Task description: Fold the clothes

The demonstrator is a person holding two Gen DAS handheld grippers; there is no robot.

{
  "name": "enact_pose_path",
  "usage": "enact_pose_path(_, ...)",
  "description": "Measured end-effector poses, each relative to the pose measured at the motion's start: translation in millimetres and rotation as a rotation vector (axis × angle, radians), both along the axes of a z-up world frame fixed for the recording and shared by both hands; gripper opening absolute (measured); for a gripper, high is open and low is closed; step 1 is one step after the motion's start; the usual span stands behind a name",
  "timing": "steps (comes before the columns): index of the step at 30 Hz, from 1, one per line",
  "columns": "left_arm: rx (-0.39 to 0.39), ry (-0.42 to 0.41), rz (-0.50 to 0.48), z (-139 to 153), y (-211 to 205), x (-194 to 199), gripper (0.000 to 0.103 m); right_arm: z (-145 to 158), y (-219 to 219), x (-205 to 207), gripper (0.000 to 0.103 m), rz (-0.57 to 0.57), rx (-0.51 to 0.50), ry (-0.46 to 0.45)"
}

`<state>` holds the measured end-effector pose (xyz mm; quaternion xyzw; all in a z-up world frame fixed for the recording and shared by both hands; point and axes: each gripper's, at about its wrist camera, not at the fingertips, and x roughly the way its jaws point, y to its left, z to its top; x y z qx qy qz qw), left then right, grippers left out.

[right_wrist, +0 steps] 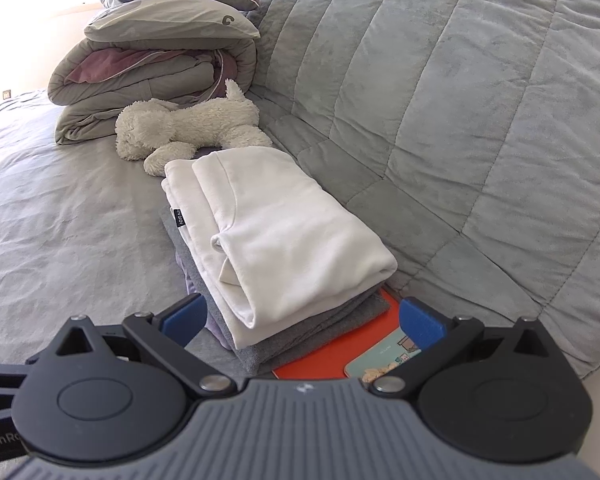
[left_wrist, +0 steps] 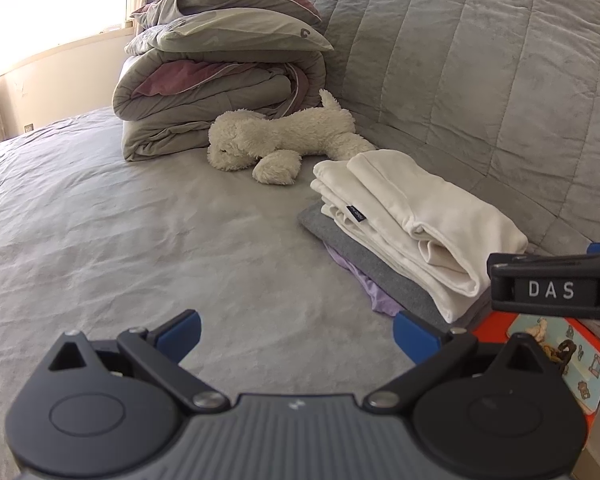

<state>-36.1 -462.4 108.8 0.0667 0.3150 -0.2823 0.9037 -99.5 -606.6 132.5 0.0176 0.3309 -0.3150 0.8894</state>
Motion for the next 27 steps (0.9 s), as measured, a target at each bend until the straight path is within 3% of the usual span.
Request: enact_pose_path(27, 0.037, -0.028, -0.013, 0, -11, -6, 0.102, 0, -2, -2, 0.103, 0.004, 0.004, -0.007)
